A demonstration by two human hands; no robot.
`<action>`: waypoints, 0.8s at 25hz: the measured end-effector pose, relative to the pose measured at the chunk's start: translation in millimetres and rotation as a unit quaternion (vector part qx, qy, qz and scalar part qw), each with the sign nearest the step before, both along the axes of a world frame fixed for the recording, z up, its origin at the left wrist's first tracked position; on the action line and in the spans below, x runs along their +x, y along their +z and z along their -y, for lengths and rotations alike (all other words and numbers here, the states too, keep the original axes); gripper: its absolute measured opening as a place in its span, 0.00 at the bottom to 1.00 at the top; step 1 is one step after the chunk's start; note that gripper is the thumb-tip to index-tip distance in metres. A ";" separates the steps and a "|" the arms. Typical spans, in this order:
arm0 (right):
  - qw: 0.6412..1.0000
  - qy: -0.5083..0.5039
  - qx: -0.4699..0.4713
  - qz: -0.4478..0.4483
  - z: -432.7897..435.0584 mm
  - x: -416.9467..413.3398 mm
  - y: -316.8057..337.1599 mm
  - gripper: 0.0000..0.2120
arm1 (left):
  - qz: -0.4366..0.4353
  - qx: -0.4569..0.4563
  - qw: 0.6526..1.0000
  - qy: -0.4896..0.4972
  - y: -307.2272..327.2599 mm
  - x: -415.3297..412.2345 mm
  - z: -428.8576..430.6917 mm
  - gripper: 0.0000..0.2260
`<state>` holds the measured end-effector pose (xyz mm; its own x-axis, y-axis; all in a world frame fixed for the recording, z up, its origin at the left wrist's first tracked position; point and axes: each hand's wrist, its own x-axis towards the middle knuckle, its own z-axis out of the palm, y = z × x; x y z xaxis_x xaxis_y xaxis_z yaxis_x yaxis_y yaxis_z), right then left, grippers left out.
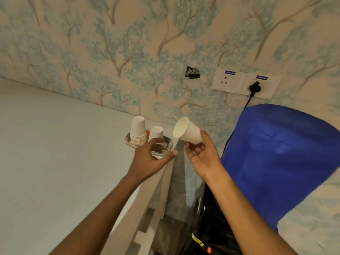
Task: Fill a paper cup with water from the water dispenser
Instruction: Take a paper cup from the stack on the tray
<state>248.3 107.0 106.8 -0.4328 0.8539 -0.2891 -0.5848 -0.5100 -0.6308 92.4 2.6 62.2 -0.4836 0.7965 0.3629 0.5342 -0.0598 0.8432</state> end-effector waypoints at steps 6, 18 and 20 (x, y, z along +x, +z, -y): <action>0.991 0.022 -0.103 -0.076 60.8 40.2 -24.5 0.20 | 0.130 0.070 0.982 -0.122 7.2 77.0 -15.8 0.32; 0.875 -0.034 0.376 0.305 76.2 140.4 -49.5 0.39 | 0.093 0.061 0.984 -0.140 -5.6 139.4 -3.1 0.26; 0.864 -0.053 0.390 0.314 79.6 141.9 -49.1 0.36 | 0.082 0.058 0.985 -0.142 -10.9 150.0 -3.2 0.27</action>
